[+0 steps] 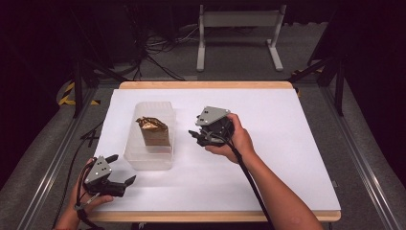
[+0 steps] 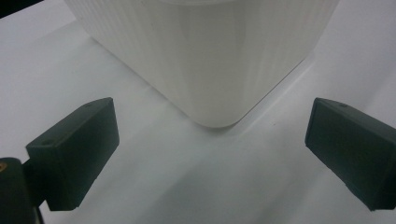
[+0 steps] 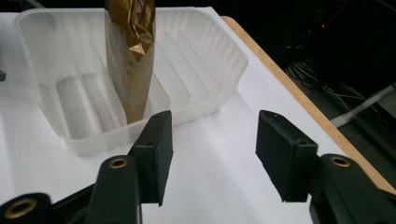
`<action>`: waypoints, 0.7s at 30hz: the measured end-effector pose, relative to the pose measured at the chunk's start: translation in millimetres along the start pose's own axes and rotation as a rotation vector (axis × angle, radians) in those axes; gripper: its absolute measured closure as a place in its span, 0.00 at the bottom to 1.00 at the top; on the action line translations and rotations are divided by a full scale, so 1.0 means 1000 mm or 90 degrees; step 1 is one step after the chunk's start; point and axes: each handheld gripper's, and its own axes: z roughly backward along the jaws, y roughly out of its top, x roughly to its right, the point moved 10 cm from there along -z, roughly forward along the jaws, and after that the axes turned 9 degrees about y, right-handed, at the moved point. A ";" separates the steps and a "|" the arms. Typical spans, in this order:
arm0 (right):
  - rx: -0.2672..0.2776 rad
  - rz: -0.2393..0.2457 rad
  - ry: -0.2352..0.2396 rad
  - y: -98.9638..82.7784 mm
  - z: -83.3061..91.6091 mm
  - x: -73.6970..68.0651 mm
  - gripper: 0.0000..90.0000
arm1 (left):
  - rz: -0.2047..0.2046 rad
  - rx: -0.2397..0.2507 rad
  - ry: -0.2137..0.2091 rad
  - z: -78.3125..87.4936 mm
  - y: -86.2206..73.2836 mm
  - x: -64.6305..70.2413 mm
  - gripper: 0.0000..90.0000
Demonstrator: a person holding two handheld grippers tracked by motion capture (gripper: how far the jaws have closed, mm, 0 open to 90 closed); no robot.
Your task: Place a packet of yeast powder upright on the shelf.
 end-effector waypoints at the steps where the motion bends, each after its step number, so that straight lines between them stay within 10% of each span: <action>1: -0.002 0.001 -0.001 -0.001 0.001 0.000 0.50 | 0.000 0.000 -0.001 0.000 0.000 0.000 0.04; 21: -0.047 -0.016 -0.047 -0.047 0.029 0.013 0.30 | 0.002 -0.005 0.000 0.000 -0.001 0.001 0.04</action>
